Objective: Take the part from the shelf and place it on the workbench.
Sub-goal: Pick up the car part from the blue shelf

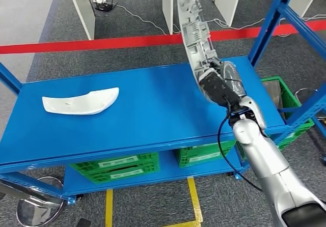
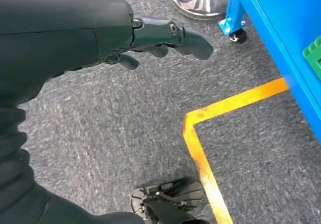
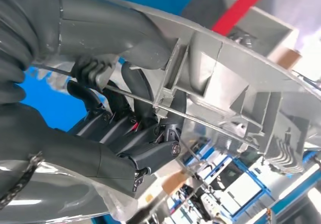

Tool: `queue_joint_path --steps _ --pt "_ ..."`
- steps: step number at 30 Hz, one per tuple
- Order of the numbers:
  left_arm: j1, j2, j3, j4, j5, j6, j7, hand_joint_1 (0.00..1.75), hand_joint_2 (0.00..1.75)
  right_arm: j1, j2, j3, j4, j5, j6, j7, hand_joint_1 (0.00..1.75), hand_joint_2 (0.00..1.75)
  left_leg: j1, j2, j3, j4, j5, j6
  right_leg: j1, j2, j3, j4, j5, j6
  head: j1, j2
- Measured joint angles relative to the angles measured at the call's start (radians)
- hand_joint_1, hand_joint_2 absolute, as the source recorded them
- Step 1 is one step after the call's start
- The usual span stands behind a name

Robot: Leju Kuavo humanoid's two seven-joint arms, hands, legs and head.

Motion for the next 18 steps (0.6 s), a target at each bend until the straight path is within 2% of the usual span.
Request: queue_joint_path --steps 2,4,5,6,7,9,10,11,12,15,16,18 --pt "-0.002 0.0 0.002 0.0 -0.002 0.0 0.0 0.0 1.75 0.001 0.011 -0.01 -0.008 -0.056 0.004 -0.011 1.75 1.75 0.002 0.001 -0.035 0.085 -0.052 -0.009 -0.002 0.0 0.001 -0.002 0.001 -0.011 -0.002 0.0" --pt "-0.003 -0.001 0.002 0.0 -0.004 0.001 -0.001 0.0 1.75 0.006 0.02 -0.015 -0.012 -0.106 0.01 -0.02 1.75 1.75 0.003 0.002 -0.094 0.219 -0.111 -0.014 -0.001 0.0 0.002 -0.002 0.0 -0.015 -0.003 0.0" --pt "-0.002 -0.001 0.002 0.0 -0.005 0.001 -0.001 0.0 1.75 0.009 0.024 -0.017 -0.012 -0.126 0.013 -0.024 1.75 1.75 0.003 0.002 -0.114 0.262 -0.121 -0.014 0.0 0.0 0.002 -0.002 0.0 -0.015 -0.003 0.0" --pt "-0.002 -0.002 0.003 0.0 -0.005 0.001 -0.001 0.0 1.75 0.012 0.027 -0.019 -0.012 -0.144 0.016 -0.027 1.75 1.75 0.003 0.002 -0.117 0.269 -0.11 -0.011 0.002 0.0 0.003 -0.001 -0.001 -0.016 -0.003 0.0" --pt "-0.002 -0.002 0.004 0.0 -0.005 0.002 -0.001 0.0 1.75 0.014 0.03 -0.021 -0.012 -0.159 0.018 -0.03 1.75 1.75 0.002 0.002 -0.102 0.237 -0.082 -0.005 0.003 0.001 0.004 -0.001 -0.001 -0.016 -0.003 0.0" --pt "-0.003 -0.001 0.006 0.0 -0.005 0.002 -0.001 0.0 1.75 0.015 0.036 -0.027 -0.016 -0.178 0.024 -0.034 1.75 1.75 -0.004 0.002 -0.039 0.106 -0.013 0.014 0.007 0.002 0.008 -0.002 -0.002 -0.016 -0.002 0.0" --pt "-0.004 0.0 0.007 0.0 -0.005 0.003 -0.001 0.0 1.75 0.015 0.039 -0.029 -0.018 -0.183 0.027 -0.036 1.75 1.75 -0.007 0.002 -0.013 0.049 0.008 0.023 0.008 0.003 0.008 -0.002 -0.002 -0.015 -0.002 0.0" --pt "-0.005 0.001 0.008 0.0 -0.005 0.003 -0.001 0.0 1.75 0.015 0.041 -0.031 -0.019 -0.185 0.028 -0.037 1.75 1.75 -0.01 0.002 0.004 0.011 0.015 0.03 0.009 0.003 0.007 -0.003 -0.001 -0.013 -0.002 0.0" --pt "-0.006 0.001 0.009 0.0 -0.005 0.003 -0.001 0.0 1.75 0.016 0.042 -0.031 -0.02 -0.186 0.029 -0.037 1.75 1.75 -0.012 0.003 0.01 -0.003 0.011 0.034 0.009 0.002 0.005 -0.004 0.0 -0.009 -0.002 0.0" --pt "-0.006 -0.001 0.01 0.0 -0.005 0.005 0.0 0.0 1.75 0.018 0.045 -0.034 -0.023 -0.194 0.031 -0.039 1.75 1.75 -0.007 0.004 0.018 -0.033 0.017 0.037 0.01 -0.001 -0.003 -0.005 -0.004 0.006 -0.001 0.0" --pt "-0.006 -0.001 0.01 0.0 -0.004 0.008 0.001 0.0 1.75 0.017 0.045 -0.035 -0.024 -0.201 0.034 -0.041 1.75 1.75 -0.003 0.005 0.022 -0.044 0.022 0.038 0.01 -0.001 -0.013 0.013 -0.018 0.01 0.001 0.0" --pt "-0.008 -0.002 0.012 0.0 -0.001 0.014 0.006 0.0 1.75 0.016 0.046 -0.037 -0.026 -0.219 0.042 -0.045 1.75 1.75 -0.001 0.005 0.026 -0.052 0.027 0.04 0.01 -0.001 -0.058 0.112 -0.071 0.016 0.005 0.0"
